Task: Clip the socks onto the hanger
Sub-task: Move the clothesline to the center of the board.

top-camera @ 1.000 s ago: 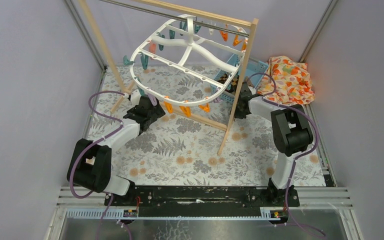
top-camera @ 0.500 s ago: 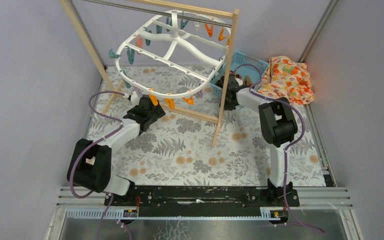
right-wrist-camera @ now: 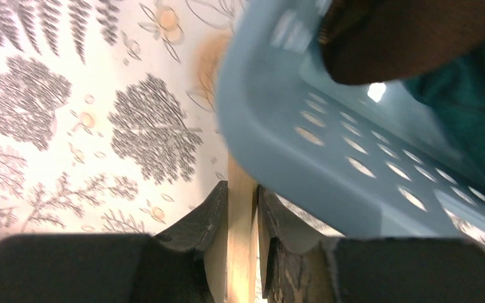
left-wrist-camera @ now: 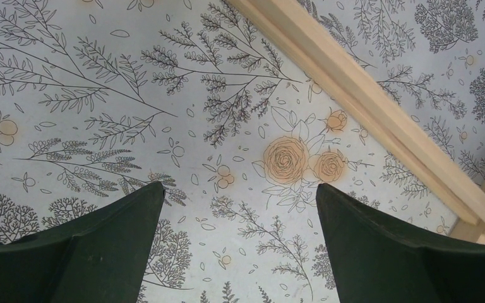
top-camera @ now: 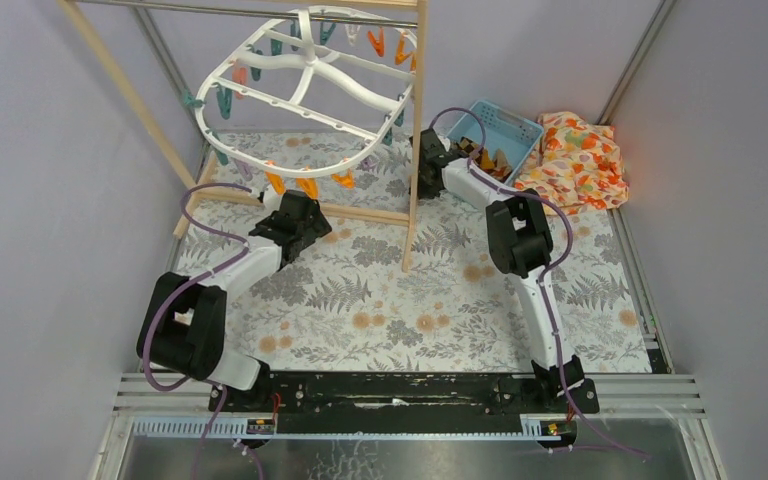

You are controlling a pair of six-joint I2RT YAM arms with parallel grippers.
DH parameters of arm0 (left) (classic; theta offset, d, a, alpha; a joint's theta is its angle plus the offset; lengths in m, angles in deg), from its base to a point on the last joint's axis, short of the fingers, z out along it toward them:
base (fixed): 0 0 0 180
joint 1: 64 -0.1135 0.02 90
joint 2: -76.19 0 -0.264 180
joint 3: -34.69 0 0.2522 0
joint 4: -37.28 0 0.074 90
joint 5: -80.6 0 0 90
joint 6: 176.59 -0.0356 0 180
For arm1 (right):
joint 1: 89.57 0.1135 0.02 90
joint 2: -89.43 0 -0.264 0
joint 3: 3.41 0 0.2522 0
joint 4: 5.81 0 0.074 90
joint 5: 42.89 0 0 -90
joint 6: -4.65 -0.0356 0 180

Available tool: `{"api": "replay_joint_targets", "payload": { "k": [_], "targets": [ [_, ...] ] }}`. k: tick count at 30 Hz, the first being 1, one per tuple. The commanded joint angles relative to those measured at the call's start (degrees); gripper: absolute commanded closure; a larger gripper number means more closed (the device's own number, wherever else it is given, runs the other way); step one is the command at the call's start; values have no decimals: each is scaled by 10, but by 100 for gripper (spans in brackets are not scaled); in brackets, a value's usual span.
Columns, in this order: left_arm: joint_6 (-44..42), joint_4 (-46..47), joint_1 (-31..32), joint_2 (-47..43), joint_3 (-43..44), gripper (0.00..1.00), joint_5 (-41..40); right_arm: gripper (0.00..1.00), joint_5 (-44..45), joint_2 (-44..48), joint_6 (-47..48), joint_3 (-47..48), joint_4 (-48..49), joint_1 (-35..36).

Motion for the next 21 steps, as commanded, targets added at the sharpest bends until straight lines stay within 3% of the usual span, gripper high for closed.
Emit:
{"api": "replay_joint_targets", "payload": {
  "k": [1,5,9,10,14,21],
  "targets": [
    [1,14,0,9,-2,1,-6,84,-27,-81,3,53,-13,-5],
    [0,17,1,15,0,1,-3,82,-31,-104,2,84,-14,-5],
    [0,16,1,15,0,1,0,62,-26,-110,5,99,-16,-5],
    [0,16,1,13,-2,2,-1,55,-25,-101,5,90,-9,-5],
    [1,16,1,6,-9,1,-3,42,-5,-36,5,-2,39,-8],
    [6,16,2,-6,-16,1,2,37,-6,60,4,-112,65,-41]
  ]
}}
